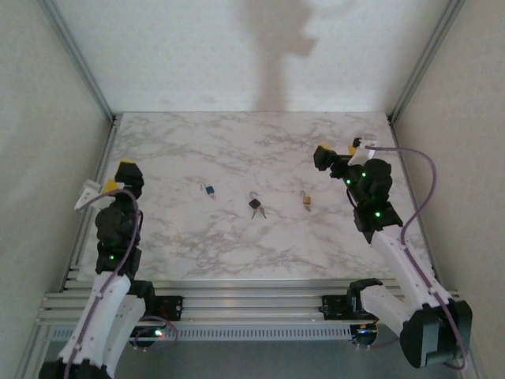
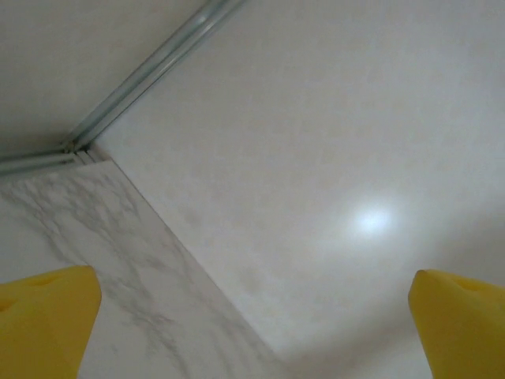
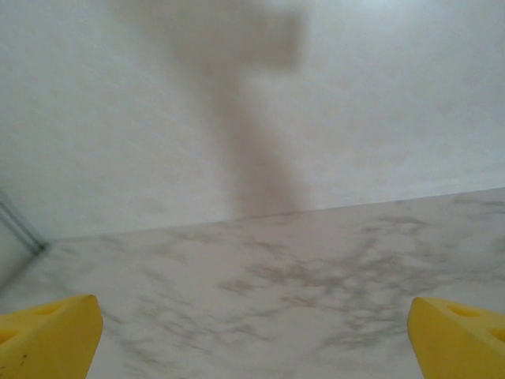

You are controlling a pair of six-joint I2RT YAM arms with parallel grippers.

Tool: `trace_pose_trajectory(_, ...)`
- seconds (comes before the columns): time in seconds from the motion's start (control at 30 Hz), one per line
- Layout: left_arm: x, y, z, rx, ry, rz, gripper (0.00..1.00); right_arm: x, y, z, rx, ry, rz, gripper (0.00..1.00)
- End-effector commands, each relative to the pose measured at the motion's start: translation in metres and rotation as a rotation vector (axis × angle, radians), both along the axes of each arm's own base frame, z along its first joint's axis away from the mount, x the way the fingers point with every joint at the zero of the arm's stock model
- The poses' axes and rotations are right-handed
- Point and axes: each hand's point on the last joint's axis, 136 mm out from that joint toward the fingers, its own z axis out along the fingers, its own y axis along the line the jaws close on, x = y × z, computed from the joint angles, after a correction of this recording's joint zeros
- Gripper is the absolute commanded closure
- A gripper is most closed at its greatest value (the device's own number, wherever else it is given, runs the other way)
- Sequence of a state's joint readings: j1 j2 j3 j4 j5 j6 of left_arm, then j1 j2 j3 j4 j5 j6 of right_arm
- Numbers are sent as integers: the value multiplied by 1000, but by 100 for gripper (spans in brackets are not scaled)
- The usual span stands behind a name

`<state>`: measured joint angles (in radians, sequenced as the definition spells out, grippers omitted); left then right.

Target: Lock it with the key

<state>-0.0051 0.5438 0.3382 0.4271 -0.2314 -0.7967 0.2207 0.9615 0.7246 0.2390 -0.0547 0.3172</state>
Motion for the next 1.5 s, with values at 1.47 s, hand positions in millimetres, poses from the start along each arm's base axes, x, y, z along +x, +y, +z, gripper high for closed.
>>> trace_pose_trajectory(1.47,63,-48,-79,194,758,-258,0,-24,45,-176,-403,726,-27,13)
